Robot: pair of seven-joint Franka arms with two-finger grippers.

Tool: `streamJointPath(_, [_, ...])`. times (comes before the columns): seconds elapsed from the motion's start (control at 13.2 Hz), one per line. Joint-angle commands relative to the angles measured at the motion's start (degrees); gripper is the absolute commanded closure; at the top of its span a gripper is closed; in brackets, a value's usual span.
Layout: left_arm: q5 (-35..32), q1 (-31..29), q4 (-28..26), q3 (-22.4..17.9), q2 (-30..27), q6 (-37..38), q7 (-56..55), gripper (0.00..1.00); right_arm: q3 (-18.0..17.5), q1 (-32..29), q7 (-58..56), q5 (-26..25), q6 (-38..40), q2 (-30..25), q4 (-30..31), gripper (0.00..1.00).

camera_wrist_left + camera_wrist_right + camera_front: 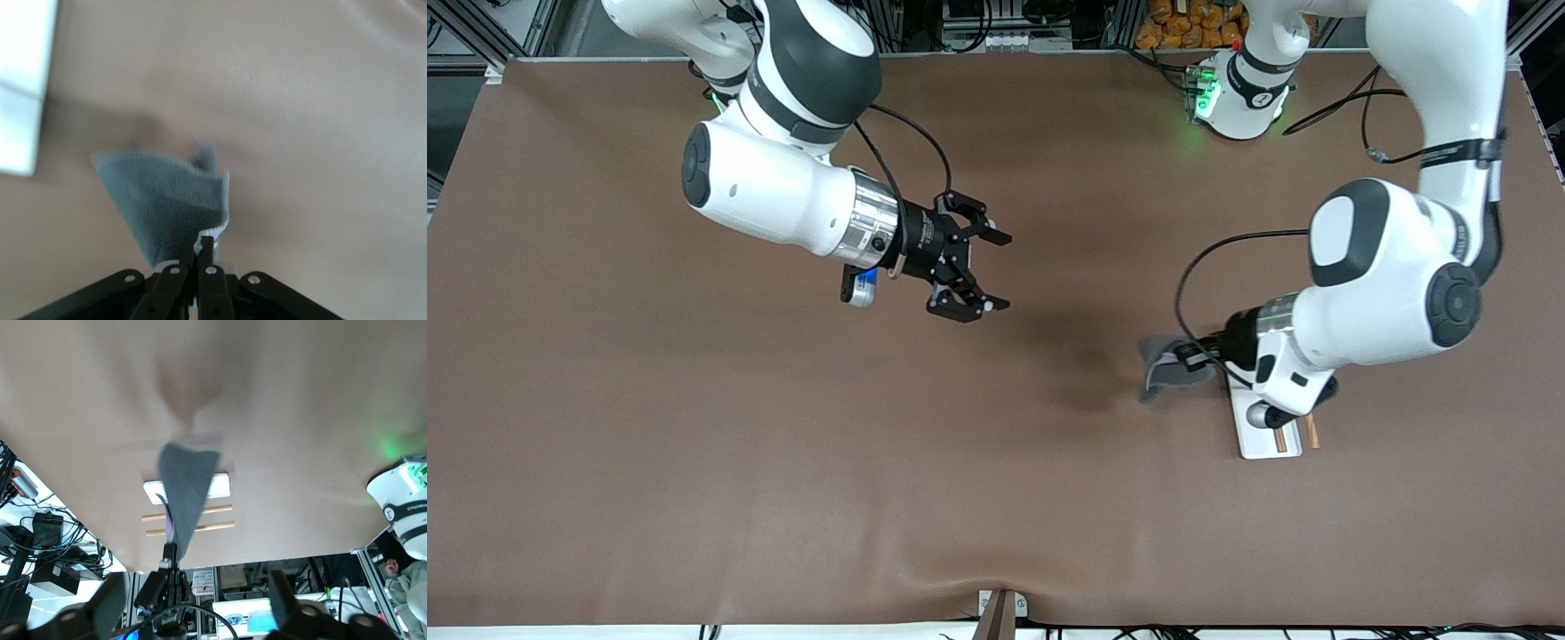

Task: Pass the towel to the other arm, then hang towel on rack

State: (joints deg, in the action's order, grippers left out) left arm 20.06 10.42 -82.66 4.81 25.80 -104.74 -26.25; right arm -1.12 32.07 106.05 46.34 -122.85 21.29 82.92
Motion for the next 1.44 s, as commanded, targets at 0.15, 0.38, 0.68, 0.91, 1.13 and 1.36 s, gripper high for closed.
streamJointPath(0.15, [-8.24,-1.54,-0.48,0.2,-1.28,1.38,19.18,1.0,-0.03,-3.75,-5.4,-3.53,7.69,-2.3,-1.35,0.0])
streamJointPath(0.38, [-10.57,-2.85,-0.31,0.2,-0.93,1.03,30.69,1.0,0.06,-8.24,-12.16,-4.67,17.62,-2.48,-5.47,0.0])
streamJointPath(0.68, [-10.65,-4.09,-0.22,0.2,0.21,0.32,43.02,1.0,0.15,-11.14,-24.9,-12.4,25.9,-4.67,-6.19,0.0])
streamJointPath(0.91, [-10.83,-4.08,-0.66,0.29,0.48,-1.17,43.92,1.0,0.32,-12.9,-38.07,-18.36,31.16,-6.26,-6.19,0.0])
streamJointPath(1.13, [-10.83,-7.59,-2.33,0.29,0.04,-0.47,46.02,1.0,0.32,-16.06,-48.63,-20.49,35.39,-7.05,-6.19,0.0])
streamJointPath(1.36, [-10.83,-11.02,-3.64,0.29,0.04,0.06,48.04,1.0,-0.03,-17.21,-59.0,-33.46,38.12,-9.33,-6.01,0.0])
